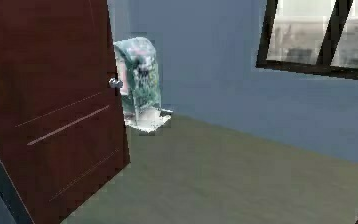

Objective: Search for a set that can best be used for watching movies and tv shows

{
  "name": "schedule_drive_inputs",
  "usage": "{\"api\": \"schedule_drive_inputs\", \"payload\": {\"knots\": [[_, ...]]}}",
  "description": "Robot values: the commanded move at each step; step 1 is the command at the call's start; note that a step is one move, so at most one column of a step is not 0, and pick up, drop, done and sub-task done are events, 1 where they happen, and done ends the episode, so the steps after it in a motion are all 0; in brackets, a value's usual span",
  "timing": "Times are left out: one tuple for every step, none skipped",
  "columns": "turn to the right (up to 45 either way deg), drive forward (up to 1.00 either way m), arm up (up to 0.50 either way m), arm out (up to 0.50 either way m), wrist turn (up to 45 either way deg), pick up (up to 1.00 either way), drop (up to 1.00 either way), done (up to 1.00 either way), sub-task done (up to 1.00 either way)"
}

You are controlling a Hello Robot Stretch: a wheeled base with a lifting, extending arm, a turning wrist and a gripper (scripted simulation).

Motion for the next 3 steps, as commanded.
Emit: {"api": "schedule_drive_inputs", "payload": {"knots": [[30.0, 0.00, 0.00, 0.00, 0.0, 0.00, 0.00, 0.00, 0.00], [0.0, 1.00, 0.00, 0.00, 0.0, 0.00, 0.00, 0.00, 0.00], [0.0, 0.40, 0.00, 0.00, 0.0, 0.00, 0.00, 0.00, 0.00]]}}
